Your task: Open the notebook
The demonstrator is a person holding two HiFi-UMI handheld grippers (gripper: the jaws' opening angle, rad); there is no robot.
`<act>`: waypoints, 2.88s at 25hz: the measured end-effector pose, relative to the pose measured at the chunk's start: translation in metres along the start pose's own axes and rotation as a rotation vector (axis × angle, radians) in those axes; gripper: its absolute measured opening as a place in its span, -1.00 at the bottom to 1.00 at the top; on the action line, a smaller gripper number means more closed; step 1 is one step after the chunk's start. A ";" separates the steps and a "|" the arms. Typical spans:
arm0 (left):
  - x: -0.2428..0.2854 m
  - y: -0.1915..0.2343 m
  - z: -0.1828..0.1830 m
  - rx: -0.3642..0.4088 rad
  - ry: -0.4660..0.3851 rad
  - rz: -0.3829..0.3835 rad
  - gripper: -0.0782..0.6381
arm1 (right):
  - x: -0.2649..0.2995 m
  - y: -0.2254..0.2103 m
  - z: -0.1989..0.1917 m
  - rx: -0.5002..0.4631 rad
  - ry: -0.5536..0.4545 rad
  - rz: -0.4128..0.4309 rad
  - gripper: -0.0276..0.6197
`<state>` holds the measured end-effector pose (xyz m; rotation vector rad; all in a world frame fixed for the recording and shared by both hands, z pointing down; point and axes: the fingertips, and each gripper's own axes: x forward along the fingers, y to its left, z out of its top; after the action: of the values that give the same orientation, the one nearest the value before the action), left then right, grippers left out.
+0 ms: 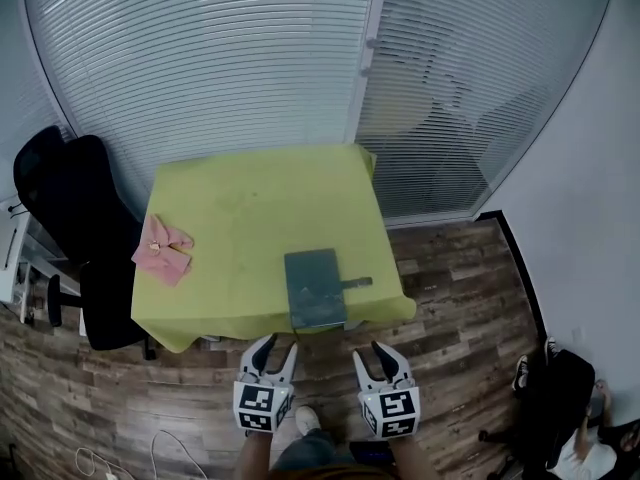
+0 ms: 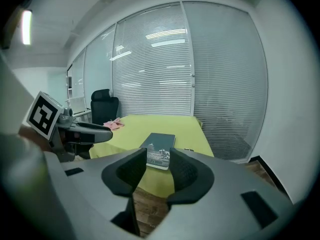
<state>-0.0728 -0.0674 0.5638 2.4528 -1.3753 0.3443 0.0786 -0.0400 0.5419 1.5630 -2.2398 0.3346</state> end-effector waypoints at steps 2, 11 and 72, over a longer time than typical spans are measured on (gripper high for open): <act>0.008 -0.001 0.000 0.018 0.009 -0.019 -0.35 | 0.002 -0.005 0.001 0.004 -0.001 -0.017 -0.42; 0.024 -0.010 -0.003 0.078 0.042 -0.062 -0.35 | -0.002 -0.016 -0.003 0.024 0.002 -0.039 -0.44; 0.121 -0.016 -0.093 0.540 0.343 -0.156 -0.28 | 0.094 -0.042 -0.051 0.074 0.159 0.078 -0.45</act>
<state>-0.0027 -0.1199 0.6899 2.7085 -1.0332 1.1658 0.0988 -0.1132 0.6279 1.4330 -2.1911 0.5505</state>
